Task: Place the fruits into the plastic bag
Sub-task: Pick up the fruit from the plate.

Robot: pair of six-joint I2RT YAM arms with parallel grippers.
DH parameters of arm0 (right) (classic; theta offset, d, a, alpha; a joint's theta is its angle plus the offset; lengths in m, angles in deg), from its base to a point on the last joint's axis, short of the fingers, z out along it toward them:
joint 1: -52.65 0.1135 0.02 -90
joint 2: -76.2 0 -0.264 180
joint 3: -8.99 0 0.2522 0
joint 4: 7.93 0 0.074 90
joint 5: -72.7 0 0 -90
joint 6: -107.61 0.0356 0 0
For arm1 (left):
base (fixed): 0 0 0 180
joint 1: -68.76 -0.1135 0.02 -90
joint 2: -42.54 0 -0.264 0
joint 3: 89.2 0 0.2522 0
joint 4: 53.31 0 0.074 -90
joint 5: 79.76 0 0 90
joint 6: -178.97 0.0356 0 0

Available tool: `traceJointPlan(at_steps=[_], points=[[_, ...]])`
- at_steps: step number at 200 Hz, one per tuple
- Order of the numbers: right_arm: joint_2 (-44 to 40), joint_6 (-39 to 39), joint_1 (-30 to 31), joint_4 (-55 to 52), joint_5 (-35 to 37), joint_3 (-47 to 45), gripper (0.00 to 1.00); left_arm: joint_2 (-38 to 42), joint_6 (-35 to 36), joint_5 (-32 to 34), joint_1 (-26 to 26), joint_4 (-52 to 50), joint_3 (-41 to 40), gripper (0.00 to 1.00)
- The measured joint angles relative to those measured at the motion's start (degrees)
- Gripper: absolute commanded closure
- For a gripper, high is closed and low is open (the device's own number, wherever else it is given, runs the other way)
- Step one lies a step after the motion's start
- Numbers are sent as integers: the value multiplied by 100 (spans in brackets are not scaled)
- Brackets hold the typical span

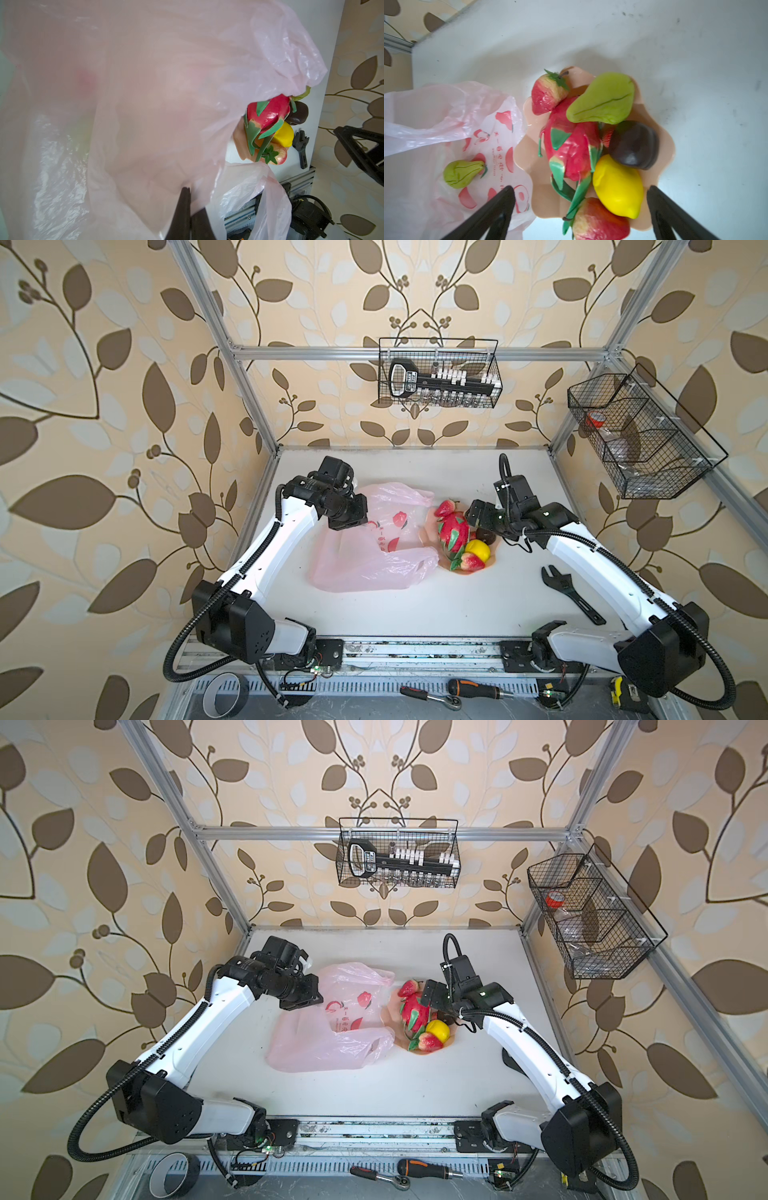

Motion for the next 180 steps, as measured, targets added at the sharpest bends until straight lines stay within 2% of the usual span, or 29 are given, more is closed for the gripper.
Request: traceJointPlan(at_steps=[62, 180], points=[[691, -966, -61, -295, 461, 472, 0, 0, 2, 0, 0, 0, 0, 100], [1998, -1572, -354, 212, 249, 713, 0, 0, 28, 2, 0, -15, 2, 100]])
